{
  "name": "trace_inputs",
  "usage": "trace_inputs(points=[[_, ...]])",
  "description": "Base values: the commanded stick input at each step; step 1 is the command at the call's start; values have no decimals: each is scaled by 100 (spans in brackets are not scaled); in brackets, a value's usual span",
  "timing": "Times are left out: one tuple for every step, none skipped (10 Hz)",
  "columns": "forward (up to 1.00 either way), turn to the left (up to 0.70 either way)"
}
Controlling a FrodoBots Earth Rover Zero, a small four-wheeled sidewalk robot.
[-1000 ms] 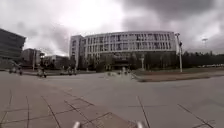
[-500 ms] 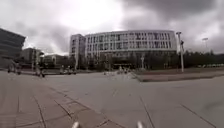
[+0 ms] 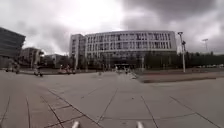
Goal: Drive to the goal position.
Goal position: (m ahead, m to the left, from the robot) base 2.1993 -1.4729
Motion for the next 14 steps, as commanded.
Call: trace_inputs(points=[[50,1],[50,1],[50,1],[50,1],[50,1],[50,1],[50,1],[50,1],[50,1],[50,1],[50,1],[50,1],[50,1],[50,1]])
